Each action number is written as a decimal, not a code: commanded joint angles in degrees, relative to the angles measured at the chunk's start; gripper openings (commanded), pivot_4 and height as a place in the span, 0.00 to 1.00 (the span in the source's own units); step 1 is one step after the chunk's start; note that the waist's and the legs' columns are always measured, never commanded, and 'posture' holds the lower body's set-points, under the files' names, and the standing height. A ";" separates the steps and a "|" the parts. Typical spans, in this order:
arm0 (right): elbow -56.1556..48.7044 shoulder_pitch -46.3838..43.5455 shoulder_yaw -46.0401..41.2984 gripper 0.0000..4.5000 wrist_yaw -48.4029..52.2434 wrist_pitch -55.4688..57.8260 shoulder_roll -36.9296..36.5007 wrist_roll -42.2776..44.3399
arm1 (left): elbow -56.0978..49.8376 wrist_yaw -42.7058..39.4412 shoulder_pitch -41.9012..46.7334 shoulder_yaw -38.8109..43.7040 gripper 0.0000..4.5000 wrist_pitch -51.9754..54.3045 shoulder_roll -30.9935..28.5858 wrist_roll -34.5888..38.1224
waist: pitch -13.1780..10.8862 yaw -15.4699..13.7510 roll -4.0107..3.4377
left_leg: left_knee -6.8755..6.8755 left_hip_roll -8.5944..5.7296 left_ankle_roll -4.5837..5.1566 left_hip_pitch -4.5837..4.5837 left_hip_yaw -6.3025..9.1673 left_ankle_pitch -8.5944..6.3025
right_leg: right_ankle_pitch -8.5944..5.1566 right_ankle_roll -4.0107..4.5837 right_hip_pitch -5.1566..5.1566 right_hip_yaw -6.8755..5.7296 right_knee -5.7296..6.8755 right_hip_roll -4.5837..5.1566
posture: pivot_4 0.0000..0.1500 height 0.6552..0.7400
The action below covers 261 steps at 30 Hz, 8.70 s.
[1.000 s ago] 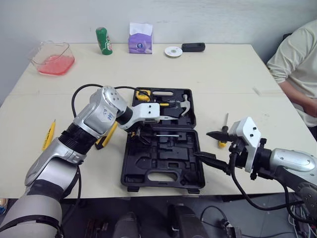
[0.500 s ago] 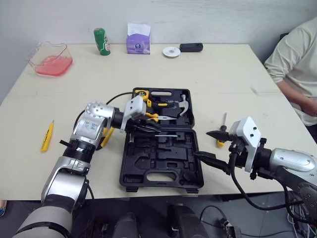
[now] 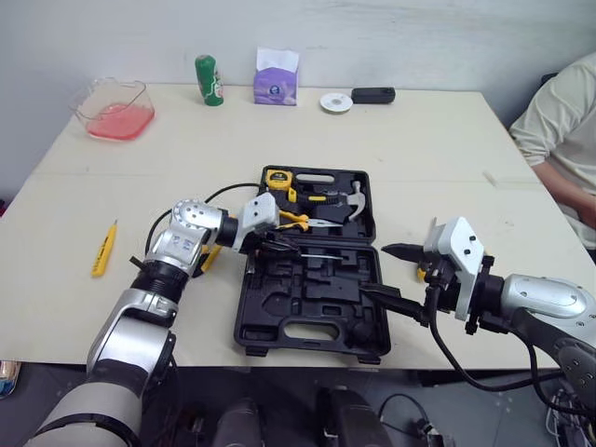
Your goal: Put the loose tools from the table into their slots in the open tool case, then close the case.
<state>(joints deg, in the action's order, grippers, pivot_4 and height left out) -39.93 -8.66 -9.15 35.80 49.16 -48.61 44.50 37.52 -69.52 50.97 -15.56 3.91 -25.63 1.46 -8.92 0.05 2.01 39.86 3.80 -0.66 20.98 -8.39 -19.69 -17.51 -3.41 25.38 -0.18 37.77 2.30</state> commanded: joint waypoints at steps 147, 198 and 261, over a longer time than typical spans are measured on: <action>3.94 -10.51 2.13 0.24 2.68 12.22 5.61 -3.90 | -46.89 -2.08 -19.72 14.90 1.00 29.00 -24.22 30.14 | -0.74 3.33 -0.49 | -1.82 -0.01 -0.57 -0.71 0.12 0.27 | -0.17 0.11 0.07 0.62 -0.69 -0.12 | 1.00 1.00; 30.28 -29.81 23.27 0.99 28.65 -11.70 10.08 -26.04 | -50.11 3.19 -24.13 14.66 1.00 26.42 -20.86 27.23 | -0.79 1.59 -0.33 | -0.87 0.05 -0.18 -0.46 -0.01 -0.03 | -0.11 0.00 0.14 0.53 -0.35 0.24 | 1.00 1.00; 47.22 13.56 -35.24 1.00 26.68 -16.01 -13.97 -20.75 | -33.24 27.12 -73.43 73.51 1.00 27.81 -17.75 31.04 | -0.54 2.10 -0.13 | -1.89 0.15 0.18 -1.66 -0.04 -0.88 | -0.29 0.26 -1.04 0.52 -1.45 0.36 | 1.00 1.00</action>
<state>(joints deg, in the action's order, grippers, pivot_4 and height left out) 7.33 5.55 -43.95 62.77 34.59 -60.89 23.72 4.87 -42.92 -22.05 56.29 32.46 -42.18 32.73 -9.47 2.15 1.87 37.96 3.96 -0.50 19.32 -8.44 -20.58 -17.81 -3.15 24.35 0.35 36.33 2.66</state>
